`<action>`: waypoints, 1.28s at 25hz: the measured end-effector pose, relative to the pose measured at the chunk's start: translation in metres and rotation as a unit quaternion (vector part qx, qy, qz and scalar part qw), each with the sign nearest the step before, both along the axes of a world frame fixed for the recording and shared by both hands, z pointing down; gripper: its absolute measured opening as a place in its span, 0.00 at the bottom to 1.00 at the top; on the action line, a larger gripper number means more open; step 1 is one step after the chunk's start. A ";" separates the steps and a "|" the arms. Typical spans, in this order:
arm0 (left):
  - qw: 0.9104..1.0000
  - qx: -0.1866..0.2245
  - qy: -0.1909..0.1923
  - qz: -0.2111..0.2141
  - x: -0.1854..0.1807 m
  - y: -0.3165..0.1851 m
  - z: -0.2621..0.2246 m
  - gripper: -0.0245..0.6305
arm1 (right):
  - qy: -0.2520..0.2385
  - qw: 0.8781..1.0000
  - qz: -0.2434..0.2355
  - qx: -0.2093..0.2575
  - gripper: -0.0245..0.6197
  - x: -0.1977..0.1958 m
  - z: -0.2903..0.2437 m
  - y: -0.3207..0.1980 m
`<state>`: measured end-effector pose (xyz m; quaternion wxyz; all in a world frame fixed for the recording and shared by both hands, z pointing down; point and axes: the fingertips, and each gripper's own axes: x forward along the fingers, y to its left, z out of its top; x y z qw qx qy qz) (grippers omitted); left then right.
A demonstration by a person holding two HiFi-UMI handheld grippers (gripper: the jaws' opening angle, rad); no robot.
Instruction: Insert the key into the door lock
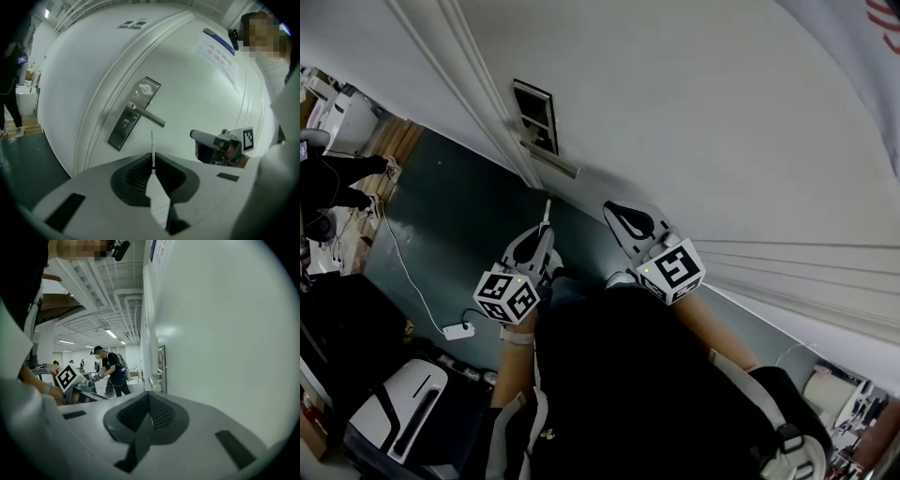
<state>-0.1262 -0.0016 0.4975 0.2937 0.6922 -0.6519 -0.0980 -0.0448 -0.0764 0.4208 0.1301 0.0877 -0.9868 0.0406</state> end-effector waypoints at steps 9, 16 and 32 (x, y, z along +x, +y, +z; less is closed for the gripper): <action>0.995 -0.007 0.099 0.024 -0.051 -0.030 0.017 0.08 | 0.019 0.999 0.041 -0.019 0.06 -0.028 0.015 -0.019; 0.978 -0.012 0.200 0.059 -0.069 -0.050 0.024 0.08 | 0.022 0.996 0.085 -0.033 0.06 -0.032 0.016 -0.022; 0.945 -0.046 0.300 0.120 -0.088 -0.091 0.031 0.08 | 0.017 0.980 0.192 -0.052 0.06 -0.023 0.031 -0.038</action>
